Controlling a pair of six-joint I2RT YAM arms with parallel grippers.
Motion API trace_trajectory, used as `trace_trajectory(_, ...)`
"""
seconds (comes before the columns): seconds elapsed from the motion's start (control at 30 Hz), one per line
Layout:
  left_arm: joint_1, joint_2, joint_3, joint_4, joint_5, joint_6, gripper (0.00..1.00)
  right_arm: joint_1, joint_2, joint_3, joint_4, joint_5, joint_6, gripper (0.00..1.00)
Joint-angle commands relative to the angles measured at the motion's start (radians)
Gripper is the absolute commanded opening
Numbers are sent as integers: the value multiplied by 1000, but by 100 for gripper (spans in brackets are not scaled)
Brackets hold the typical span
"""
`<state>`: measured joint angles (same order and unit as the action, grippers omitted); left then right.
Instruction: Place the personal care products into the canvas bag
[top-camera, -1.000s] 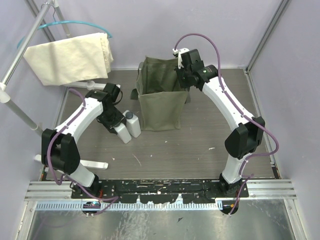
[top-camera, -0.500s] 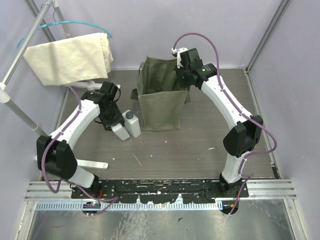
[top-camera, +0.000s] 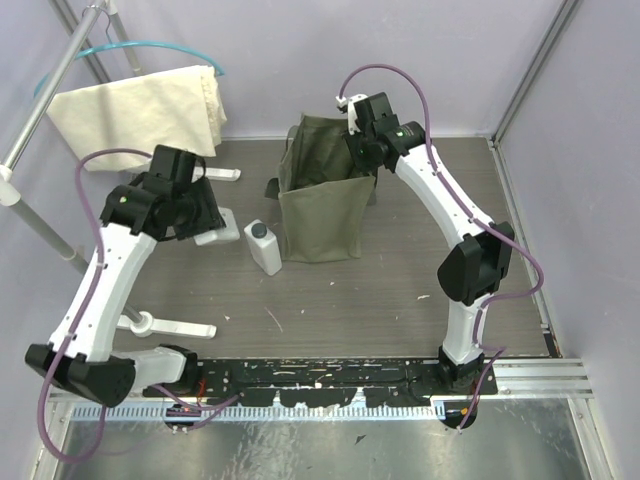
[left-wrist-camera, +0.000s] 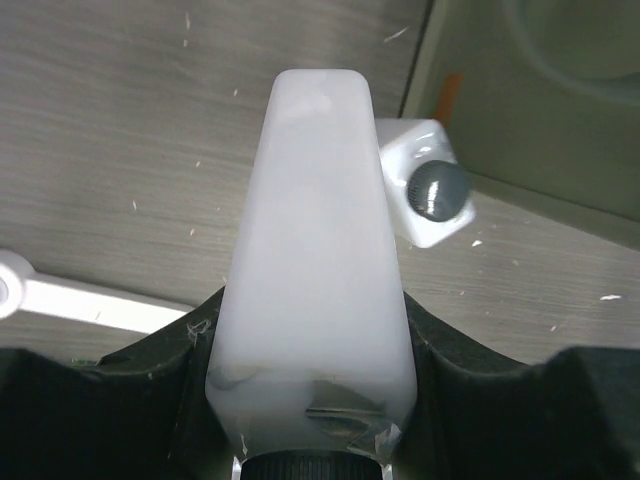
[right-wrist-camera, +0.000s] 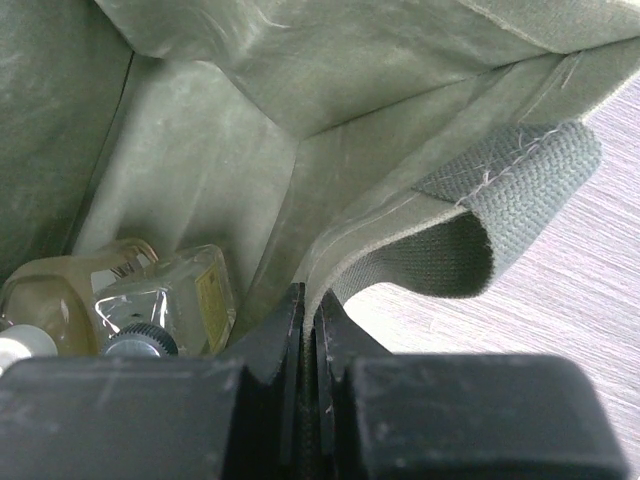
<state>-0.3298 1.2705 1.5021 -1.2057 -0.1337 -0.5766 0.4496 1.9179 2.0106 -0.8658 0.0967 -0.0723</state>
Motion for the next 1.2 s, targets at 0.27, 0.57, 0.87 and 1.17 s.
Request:
trace_trajectory(0.27, 0, -55, 293, 312, 98, 204, 0, -3, -38, 27, -20, -25, -9, 3)
trace_trajectory(0.57, -13, 66, 445, 517, 231, 241, 0, -3, -41, 102, -89, -23, 3, 9)
trace_trajectory(0.87, -55, 248, 678, 541, 345, 289, 0, -3, -73, 183, -136, -35, 57, 15)
trace_trajectory(1.17, -78, 526, 981, 295, 443, 330, 0, -2, -128, 176, -140, -28, 99, 18)
